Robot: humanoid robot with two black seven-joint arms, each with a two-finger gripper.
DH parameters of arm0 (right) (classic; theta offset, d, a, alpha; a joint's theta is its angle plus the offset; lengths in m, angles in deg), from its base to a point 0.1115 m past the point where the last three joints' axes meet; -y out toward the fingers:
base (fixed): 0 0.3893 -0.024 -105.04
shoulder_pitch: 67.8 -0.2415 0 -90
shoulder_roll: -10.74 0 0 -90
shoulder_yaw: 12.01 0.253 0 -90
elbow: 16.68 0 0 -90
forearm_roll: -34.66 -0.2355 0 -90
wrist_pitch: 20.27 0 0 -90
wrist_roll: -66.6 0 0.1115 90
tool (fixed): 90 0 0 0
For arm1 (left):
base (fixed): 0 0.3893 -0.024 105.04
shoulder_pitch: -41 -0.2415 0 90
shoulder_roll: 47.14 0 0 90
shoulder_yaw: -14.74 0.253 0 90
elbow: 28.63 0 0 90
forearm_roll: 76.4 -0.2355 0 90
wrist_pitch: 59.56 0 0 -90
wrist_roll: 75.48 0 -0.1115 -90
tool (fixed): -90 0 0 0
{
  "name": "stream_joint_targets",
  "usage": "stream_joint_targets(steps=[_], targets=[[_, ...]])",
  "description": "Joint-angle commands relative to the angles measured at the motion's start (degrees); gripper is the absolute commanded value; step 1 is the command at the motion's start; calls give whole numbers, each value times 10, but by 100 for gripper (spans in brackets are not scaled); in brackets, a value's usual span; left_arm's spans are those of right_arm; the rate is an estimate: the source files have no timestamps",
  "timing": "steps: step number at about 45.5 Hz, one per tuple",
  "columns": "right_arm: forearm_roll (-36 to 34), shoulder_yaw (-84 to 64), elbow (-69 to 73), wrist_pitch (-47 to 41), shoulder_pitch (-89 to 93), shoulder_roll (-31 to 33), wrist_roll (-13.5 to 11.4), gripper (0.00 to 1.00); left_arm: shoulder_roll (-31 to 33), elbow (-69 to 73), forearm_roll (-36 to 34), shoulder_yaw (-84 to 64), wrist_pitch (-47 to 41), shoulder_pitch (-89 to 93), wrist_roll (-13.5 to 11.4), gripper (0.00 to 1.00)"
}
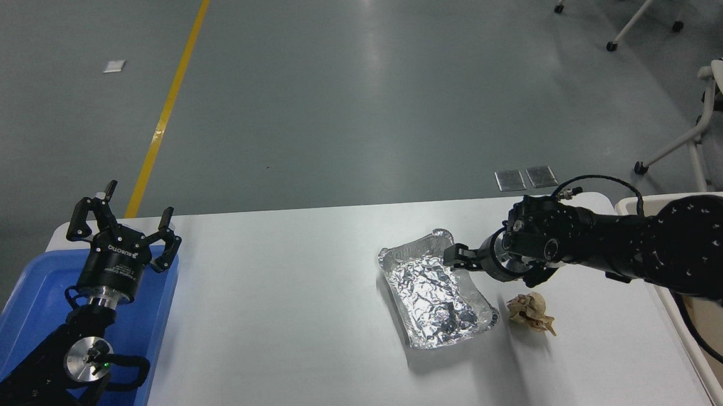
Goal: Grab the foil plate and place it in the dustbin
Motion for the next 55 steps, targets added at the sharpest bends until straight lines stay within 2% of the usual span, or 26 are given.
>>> stream_joint_targets(steps=[1, 7, 12, 17, 19, 31, 33, 36, 40, 49, 55], targets=[[0, 1, -13, 37, 25, -1, 0, 98, -1, 0, 0, 0, 0, 0, 0, 98], [0, 1, -12, 41, 24, -1, 0, 96, 0, 0, 0, 0, 0, 0, 0, 98], [0, 1, -10, 43, 20, -1, 0, 84, 0, 0, 0, 0, 0, 0, 0, 98], [0, 1, -8, 45, 18, -1, 1, 64, -1, -1, 0, 1, 0, 0, 0, 98], [0, 3, -7, 45, 17, -1, 2, 59, -1, 0, -1, 0, 0, 0, 0, 98], [-1, 22, 11, 43, 10, -1, 16, 57, 0, -1, 0, 1, 0, 0, 0, 98], [0, 22, 11, 43, 10, -1, 18, 49, 0, -1, 0, 0, 0, 0, 0, 98], [1, 22, 12, 42, 9, -1, 20, 25, 0, 0, 0, 1, 0, 0, 0, 98], [1, 22, 14, 36, 7, -1, 20, 0, 0, -1, 0, 1, 0, 0, 0, 98], [13, 20, 21, 35, 7, -1, 22, 0, -1, -1, 0, 0, 0, 0, 0, 98], [43, 20, 21, 36, 7, -1, 34, 0, -1, -1, 0, 1, 0, 0, 0, 98]])
